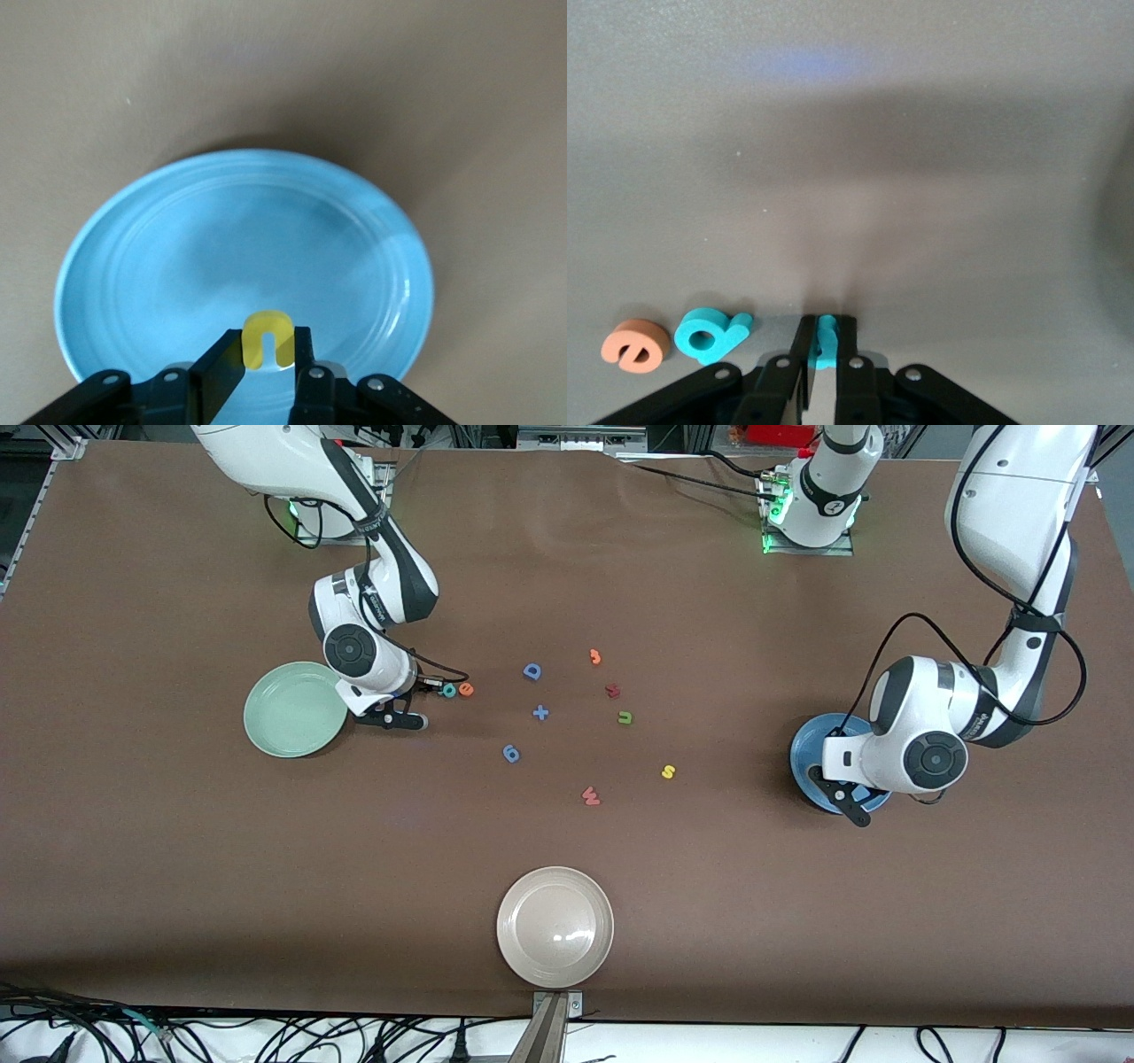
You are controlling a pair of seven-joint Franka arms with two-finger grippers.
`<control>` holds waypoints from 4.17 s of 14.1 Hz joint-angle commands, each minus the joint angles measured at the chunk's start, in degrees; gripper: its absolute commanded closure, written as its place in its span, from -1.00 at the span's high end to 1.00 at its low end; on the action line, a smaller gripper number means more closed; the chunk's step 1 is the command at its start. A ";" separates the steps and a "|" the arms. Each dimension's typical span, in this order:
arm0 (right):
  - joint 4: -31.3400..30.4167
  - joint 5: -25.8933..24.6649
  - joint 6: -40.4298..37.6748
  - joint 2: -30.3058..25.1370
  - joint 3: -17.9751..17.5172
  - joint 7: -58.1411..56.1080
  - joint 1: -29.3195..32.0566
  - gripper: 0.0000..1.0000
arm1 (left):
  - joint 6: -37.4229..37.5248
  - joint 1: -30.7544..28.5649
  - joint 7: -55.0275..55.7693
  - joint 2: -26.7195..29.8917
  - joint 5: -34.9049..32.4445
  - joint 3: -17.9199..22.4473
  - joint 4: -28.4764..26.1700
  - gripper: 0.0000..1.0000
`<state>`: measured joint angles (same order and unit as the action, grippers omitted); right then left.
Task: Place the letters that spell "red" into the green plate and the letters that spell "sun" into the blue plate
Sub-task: 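Open the left gripper over the blue plate while the right gripper carries the l, then open the right gripper over the green plate while the left gripper reaches the s, then grip the yellow s with the left gripper while the right gripper reaches the d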
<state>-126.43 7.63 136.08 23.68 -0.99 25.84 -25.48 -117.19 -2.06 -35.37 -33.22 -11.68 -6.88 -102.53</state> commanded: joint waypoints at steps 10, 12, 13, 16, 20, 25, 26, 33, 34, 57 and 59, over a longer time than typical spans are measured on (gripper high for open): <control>6.90 -1.04 -21.55 -8.03 10.99 -8.85 -0.01 -0.97 | 1.61 1.79 5.27 1.58 -0.01 -10.86 4.71 1.00; 6.90 -1.13 -22.61 -8.04 15.12 -14.83 -0.01 -0.97 | 1.61 4.68 14.32 1.41 1.13 -10.96 4.89 1.00; 6.72 -1.13 -22.61 -7.87 17.32 -17.73 -0.01 -0.97 | 1.61 6.52 19.93 1.06 1.92 -10.96 6.45 1.00; 6.37 -1.13 -22.00 -5.42 22.25 -24.68 0.08 -0.97 | 1.17 11.71 36.90 -2.71 3.07 -10.96 11.29 1.00; 6.11 -1.04 -17.70 -0.32 25.16 -31.28 1.04 -0.95 | -1.28 15.68 47.82 -8.34 3.07 -10.87 16.40 1.00; 5.67 -0.78 -16.64 2.68 25.07 -31.47 1.14 -0.94 | -10.07 16.39 49.43 -11.86 2.19 -10.34 15.87 1.00; 5.58 -0.78 -16.63 2.86 24.99 -31.47 1.14 -0.92 | -10.52 16.39 49.43 -12.65 2.10 -10.34 15.70 1.00; 5.93 -0.78 -17.16 3.12 24.99 -31.47 1.14 0.75 | -10.34 16.74 50.22 -12.92 0.52 -10.43 12.54 0.07; 6.19 -0.69 -17.34 2.69 24.99 -31.47 1.05 0.78 | -10.34 16.65 50.74 -12.92 0.43 -10.43 12.19 0.06; 10.96 5.46 -17.72 -1.72 0.74 22.04 -1.33 0.96 | 8.20 -4.35 22.19 -1.76 -0.70 -10.08 8.59 -0.92; 7.18 5.46 -11.57 -1.45 -0.32 23.11 -1.59 0.96 | 5.49 -4.88 22.18 -1.58 -3.07 -10.08 5.61 -0.92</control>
<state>-115.36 12.15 119.32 22.56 -0.31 47.45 -27.14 -109.18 -6.76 -12.76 -35.82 -11.90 -16.26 -93.28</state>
